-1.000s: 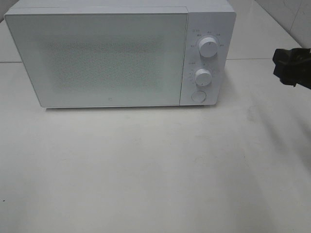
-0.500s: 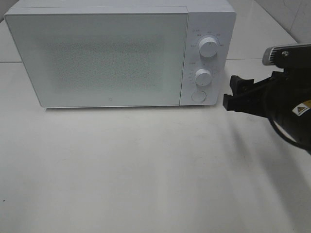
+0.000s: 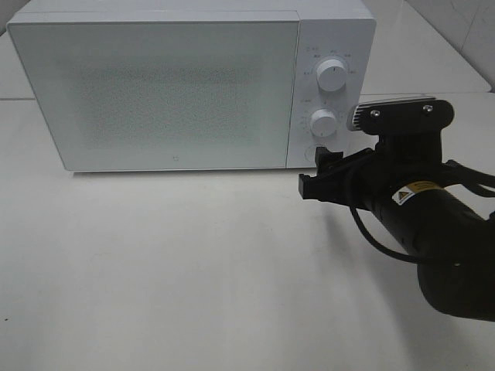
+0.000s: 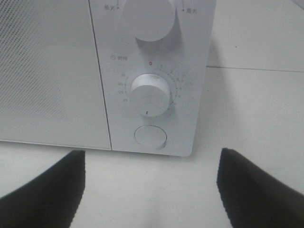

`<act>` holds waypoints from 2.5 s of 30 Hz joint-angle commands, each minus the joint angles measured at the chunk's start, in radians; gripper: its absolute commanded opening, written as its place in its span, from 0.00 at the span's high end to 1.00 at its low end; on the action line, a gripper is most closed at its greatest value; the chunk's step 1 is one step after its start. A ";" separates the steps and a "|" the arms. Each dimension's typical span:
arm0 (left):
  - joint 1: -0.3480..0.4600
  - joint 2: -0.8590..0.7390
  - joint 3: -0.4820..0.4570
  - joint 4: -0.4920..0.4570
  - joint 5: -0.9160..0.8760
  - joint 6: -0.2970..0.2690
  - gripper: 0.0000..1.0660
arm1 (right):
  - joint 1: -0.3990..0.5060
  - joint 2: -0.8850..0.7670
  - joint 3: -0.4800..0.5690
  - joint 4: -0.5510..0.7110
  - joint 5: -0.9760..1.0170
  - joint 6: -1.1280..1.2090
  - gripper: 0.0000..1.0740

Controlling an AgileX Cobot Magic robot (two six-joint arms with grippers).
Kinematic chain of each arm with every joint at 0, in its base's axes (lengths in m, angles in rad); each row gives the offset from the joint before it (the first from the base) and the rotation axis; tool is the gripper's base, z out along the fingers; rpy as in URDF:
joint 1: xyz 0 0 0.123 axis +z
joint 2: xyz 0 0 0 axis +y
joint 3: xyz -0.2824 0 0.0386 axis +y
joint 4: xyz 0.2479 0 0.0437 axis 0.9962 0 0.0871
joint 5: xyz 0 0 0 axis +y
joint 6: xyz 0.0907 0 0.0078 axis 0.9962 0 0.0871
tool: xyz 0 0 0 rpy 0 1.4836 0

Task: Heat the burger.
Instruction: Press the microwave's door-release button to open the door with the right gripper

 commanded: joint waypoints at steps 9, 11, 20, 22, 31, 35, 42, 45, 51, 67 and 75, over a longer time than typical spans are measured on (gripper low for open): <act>0.002 -0.021 0.003 -0.005 -0.013 -0.004 0.08 | 0.017 0.015 -0.018 0.027 0.014 0.022 0.31; 0.002 -0.021 0.003 -0.005 -0.013 -0.004 0.08 | 0.017 0.015 -0.018 0.026 0.022 0.058 0.31; 0.002 -0.021 0.003 -0.005 -0.013 -0.004 0.08 | 0.017 0.015 -0.018 0.026 0.031 0.275 0.31; 0.002 -0.021 0.003 -0.005 -0.013 -0.004 0.08 | 0.017 0.015 -0.018 0.026 0.031 0.332 0.32; 0.002 -0.021 0.003 -0.005 -0.013 -0.004 0.08 | 0.017 0.015 -0.018 0.022 0.048 0.817 0.42; 0.002 -0.021 0.003 -0.005 -0.013 -0.004 0.08 | 0.017 0.015 -0.018 0.022 0.070 0.999 0.49; 0.002 -0.021 0.003 -0.005 -0.013 -0.004 0.08 | 0.017 0.015 -0.018 0.022 0.088 1.371 0.71; 0.002 -0.021 0.003 -0.005 -0.013 -0.004 0.08 | 0.017 0.015 -0.018 0.022 0.088 1.392 0.74; 0.002 -0.021 0.003 -0.005 -0.013 -0.004 0.08 | 0.017 0.015 -0.018 0.022 0.087 1.514 0.92; 0.002 -0.021 0.003 -0.005 -0.013 -0.004 0.08 | -0.034 0.107 -0.074 -0.002 0.086 1.581 1.00; 0.002 -0.021 0.003 -0.005 -0.013 -0.004 0.08 | -0.071 0.232 -0.182 -0.023 0.090 1.626 1.00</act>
